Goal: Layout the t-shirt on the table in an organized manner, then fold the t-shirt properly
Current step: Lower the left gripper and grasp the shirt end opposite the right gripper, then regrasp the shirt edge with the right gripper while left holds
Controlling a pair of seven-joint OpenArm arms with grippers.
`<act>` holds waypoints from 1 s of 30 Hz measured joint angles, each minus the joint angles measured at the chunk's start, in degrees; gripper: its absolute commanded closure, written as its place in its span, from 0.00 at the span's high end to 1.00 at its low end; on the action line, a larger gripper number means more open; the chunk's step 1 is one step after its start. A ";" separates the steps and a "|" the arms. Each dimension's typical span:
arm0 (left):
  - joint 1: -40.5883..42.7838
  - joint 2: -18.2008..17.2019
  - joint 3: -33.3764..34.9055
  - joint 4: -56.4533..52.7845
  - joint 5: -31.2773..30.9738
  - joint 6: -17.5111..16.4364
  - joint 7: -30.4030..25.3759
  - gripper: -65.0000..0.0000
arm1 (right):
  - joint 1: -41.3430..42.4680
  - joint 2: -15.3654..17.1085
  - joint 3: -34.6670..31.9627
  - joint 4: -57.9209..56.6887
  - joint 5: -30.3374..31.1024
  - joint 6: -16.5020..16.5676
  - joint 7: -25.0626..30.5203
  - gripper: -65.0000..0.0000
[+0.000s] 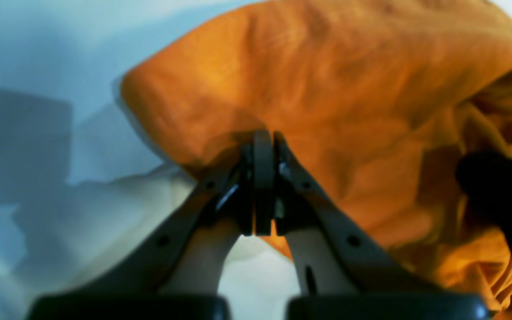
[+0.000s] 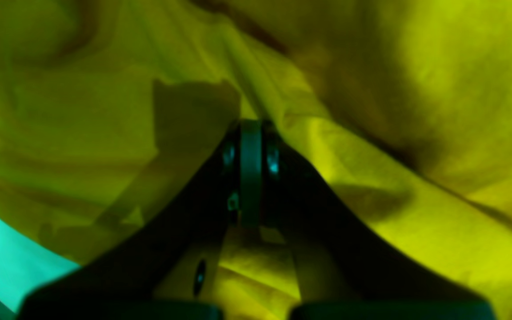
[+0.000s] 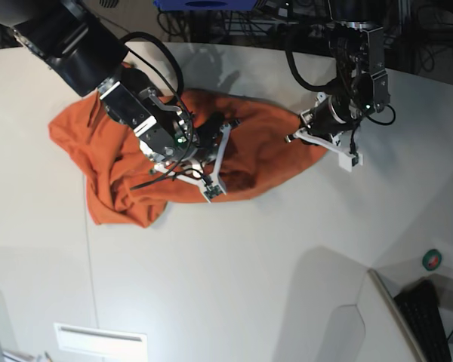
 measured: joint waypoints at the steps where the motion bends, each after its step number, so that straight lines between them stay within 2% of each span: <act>1: -0.13 -0.04 -0.11 -0.24 0.09 0.02 -0.37 0.00 | 0.33 -0.07 0.00 -0.17 0.04 0.00 -0.39 0.00; 8: 0.83 -1.01 -0.04 0.37 -0.44 0.02 -0.31 0.00 | 2.38 0.11 0.02 -0.39 -0.13 -0.07 -0.50 0.00; 11: 4.59 -1.75 -0.13 4.59 -0.42 0.66 0.20 0.00 | 1.62 0.20 0.02 0.11 -0.24 -0.09 -0.68 0.00; 13: 7.04 -1.66 -2.16 8.68 -2.60 0.63 1.01 0.00 | 0.50 0.83 0.02 2.56 -0.22 -0.39 -0.98 0.00; 18: 8.24 -2.49 -10.67 17.03 -11.43 0.42 -0.52 0.00 | -5.03 3.93 5.75 16.41 -0.17 -0.57 1.81 0.00; 23: 12.13 -4.24 -16.68 17.33 -14.73 0.33 2.21 0.00 | -12.79 8.87 12.52 28.22 -0.24 -0.61 2.34 0.00; 26: 13.77 -4.57 -20.37 17.25 -17.66 0.17 1.60 0.35 | -18.58 11.30 17.92 33.29 -0.26 -0.22 2.01 0.00; 28: 14.53 -4.46 -21.35 16.39 -18.51 0.15 1.44 0.54 | -22.12 11.45 22.01 35.60 -0.09 -0.22 6.99 0.00; 30: 14.32 -4.24 -21.27 13.55 -18.34 -0.07 1.57 0.68 | -25.14 10.97 25.97 36.17 0.22 -0.17 13.25 0.00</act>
